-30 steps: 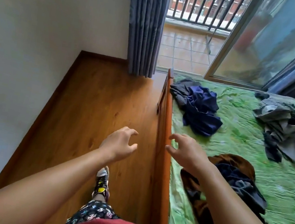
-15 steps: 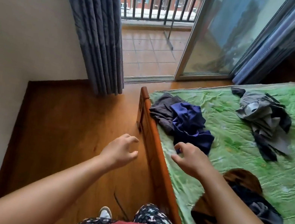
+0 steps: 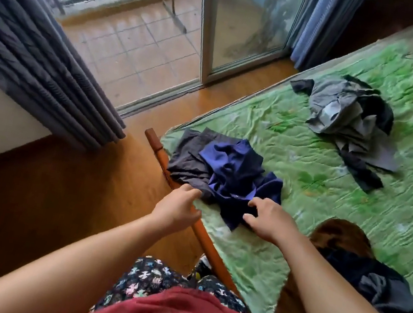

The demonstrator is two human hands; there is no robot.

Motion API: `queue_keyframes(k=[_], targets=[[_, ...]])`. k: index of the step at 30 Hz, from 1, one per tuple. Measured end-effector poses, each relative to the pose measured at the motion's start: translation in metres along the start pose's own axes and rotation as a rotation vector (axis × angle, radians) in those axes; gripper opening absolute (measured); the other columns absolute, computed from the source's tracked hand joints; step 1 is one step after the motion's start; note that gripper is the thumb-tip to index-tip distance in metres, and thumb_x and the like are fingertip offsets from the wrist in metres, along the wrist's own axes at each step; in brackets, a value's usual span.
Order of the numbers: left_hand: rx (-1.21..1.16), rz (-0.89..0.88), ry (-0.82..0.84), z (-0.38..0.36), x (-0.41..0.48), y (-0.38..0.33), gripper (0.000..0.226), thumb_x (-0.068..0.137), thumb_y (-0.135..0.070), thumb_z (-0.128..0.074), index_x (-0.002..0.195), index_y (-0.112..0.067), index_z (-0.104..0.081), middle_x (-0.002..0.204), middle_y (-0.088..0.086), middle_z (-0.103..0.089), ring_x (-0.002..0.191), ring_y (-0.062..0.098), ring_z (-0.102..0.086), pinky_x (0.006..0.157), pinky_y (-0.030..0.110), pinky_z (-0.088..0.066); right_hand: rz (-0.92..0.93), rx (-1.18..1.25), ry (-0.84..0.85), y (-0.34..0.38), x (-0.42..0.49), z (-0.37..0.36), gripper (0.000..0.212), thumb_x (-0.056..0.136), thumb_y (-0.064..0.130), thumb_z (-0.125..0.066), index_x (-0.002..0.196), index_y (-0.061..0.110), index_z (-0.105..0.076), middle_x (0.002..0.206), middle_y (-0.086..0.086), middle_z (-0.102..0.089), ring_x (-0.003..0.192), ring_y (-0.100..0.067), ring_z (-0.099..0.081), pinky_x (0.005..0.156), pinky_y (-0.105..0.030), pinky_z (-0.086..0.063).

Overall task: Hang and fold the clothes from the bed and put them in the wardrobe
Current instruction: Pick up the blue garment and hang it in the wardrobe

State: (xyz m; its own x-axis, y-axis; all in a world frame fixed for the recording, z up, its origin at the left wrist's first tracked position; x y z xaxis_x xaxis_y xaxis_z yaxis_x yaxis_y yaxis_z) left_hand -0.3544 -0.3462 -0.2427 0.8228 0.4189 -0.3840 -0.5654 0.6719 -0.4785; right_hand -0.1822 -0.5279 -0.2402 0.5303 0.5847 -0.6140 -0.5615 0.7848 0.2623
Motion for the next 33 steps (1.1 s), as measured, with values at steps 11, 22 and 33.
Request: queue_keyframes(k=[11,22,33], targets=[[0.225,-0.186,0.322,-0.044,0.123,0.002,0.046,0.083,-0.032,-0.063,0.127,-0.017,-0.056,0.125,0.006,-0.047,0.114,0.031,-0.052,0.090,0.043,-0.051,-0.207,0.083,0.062,-0.025,0.067,-0.007,0.045,0.096,0.044,-0.052,0.135,0.021,-0.050,0.133,-0.010,-0.050,0.121,-0.034,-0.052,0.096,-0.045,-0.049],[0.439,-0.421,0.549,-0.091,0.218,0.024,0.048,0.086,-0.023,-0.060,0.133,-0.016,-0.054,0.148,0.005,-0.034,0.131,0.032,-0.037,0.092,0.046,-0.049,-0.397,0.242,0.076,-0.041,0.159,-0.066,0.042,0.098,0.027,-0.050,0.140,0.022,-0.045,0.135,-0.010,-0.042,0.122,-0.035,-0.045,0.100,-0.048,-0.046],[0.614,-0.387,0.650,-0.134,0.253,0.021,0.054,0.090,-0.035,-0.059,0.140,-0.025,-0.041,0.131,0.002,-0.052,0.120,0.031,-0.052,0.093,0.045,-0.041,-0.724,0.936,-0.194,-0.068,0.214,-0.122,0.018,0.088,0.009,-0.062,0.096,0.021,-0.072,0.110,-0.003,-0.071,0.103,-0.025,-0.064,0.078,-0.022,-0.040]])
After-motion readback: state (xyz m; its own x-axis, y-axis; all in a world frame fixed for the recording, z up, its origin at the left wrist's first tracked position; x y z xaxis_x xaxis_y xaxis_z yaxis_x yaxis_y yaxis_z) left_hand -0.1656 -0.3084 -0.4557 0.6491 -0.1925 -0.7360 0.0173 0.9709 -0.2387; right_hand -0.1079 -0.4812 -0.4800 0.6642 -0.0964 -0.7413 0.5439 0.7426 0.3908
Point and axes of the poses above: each hand's wrist, its own x-axis towards the middle knuckle, its own z-axis out of the back of the hand, y = z × x, the point moved 2 cm from there along x, towards the middle knuckle
